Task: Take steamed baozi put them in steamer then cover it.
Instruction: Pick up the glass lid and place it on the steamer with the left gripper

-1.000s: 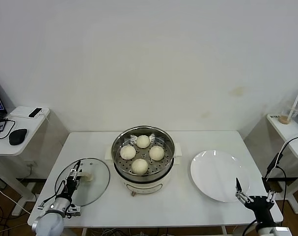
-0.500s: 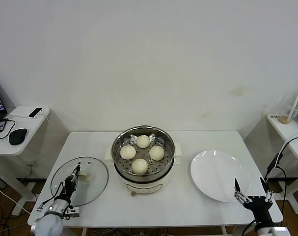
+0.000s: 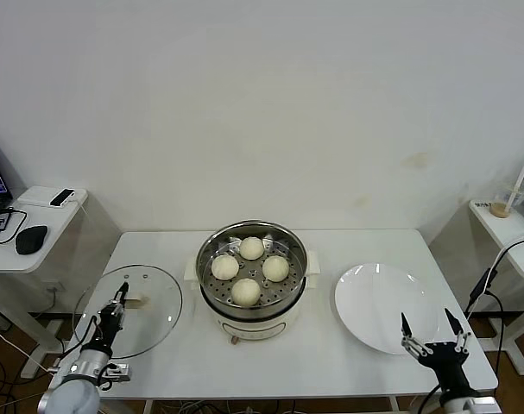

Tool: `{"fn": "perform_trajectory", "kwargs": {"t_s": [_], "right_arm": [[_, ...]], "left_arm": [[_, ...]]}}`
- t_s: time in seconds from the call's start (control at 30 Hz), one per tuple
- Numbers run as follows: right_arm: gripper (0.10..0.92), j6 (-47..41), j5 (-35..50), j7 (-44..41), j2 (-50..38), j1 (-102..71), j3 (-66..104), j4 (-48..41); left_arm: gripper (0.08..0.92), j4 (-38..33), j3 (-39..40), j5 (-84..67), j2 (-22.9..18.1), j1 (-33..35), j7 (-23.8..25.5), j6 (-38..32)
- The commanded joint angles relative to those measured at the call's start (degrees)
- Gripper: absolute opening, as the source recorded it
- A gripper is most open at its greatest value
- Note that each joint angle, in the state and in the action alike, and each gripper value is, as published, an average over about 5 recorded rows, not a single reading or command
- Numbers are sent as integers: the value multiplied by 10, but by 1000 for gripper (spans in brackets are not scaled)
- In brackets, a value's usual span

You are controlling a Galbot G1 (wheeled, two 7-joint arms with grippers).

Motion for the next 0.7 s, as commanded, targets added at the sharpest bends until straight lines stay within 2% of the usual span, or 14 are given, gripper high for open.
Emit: {"fn": "perform_trajectory", "kwargs": {"t_s": [0.03, 0.33, 0.53, 0.7], "right_arm": [[823, 3, -7, -3, -4, -3, -14, 3], [823, 2, -14, -4, -10, -3, -21, 5], [823, -7, -32, 0, -7, -13, -27, 17], [823, -8, -51, 1, -4, -13, -33, 13]], "left_arm": [[136, -149, -50, -37, 25, 63, 66, 53], [136, -218, -42, -108, 79, 51, 139, 104], [136, -267, 18, -146, 119, 16, 174, 153], [136, -282, 102, -175, 147, -41, 196, 208]]}}
